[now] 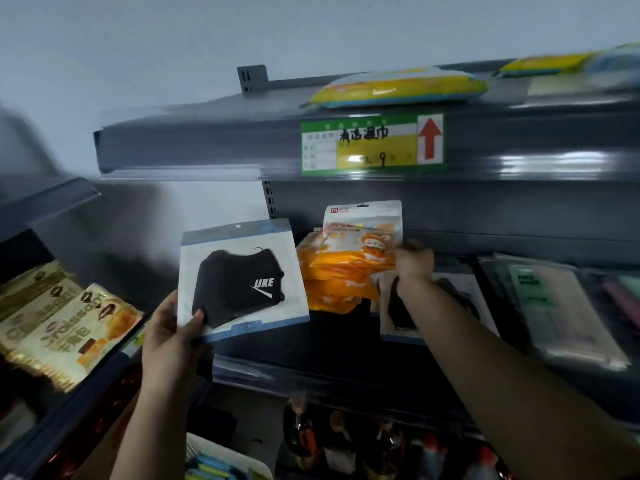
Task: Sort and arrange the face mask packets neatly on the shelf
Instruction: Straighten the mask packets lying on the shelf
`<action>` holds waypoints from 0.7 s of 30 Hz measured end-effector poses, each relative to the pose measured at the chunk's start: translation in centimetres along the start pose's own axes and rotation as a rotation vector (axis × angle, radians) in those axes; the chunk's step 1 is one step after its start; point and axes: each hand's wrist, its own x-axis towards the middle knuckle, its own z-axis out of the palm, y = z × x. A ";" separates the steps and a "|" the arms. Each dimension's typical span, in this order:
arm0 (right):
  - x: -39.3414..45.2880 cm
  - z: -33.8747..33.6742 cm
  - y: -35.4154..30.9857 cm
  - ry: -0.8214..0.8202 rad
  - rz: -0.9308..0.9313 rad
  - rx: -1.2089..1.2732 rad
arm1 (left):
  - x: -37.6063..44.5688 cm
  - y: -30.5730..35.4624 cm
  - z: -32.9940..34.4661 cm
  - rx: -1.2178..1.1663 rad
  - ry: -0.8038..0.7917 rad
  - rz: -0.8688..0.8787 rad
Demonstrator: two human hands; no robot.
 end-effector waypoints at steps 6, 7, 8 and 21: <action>-0.7 -0.1 -0.1 -0.019 -0.035 -0.058 | 0.9 0.1 0.3 -0.003 -0.053 0.018; -0.5 -0.1 0.0 -0.036 -0.026 -0.074 | 0.9 0.1 0.5 -0.009 -0.063 0.021; -0.8 -0.2 0.0 -0.053 0.004 -0.090 | 1.0 0.1 0.8 -0.012 -0.073 0.025; -0.8 -2.5 0.1 -0.336 0.085 -0.133 | -0.7 -0.2 3.9 -0.106 -0.122 0.032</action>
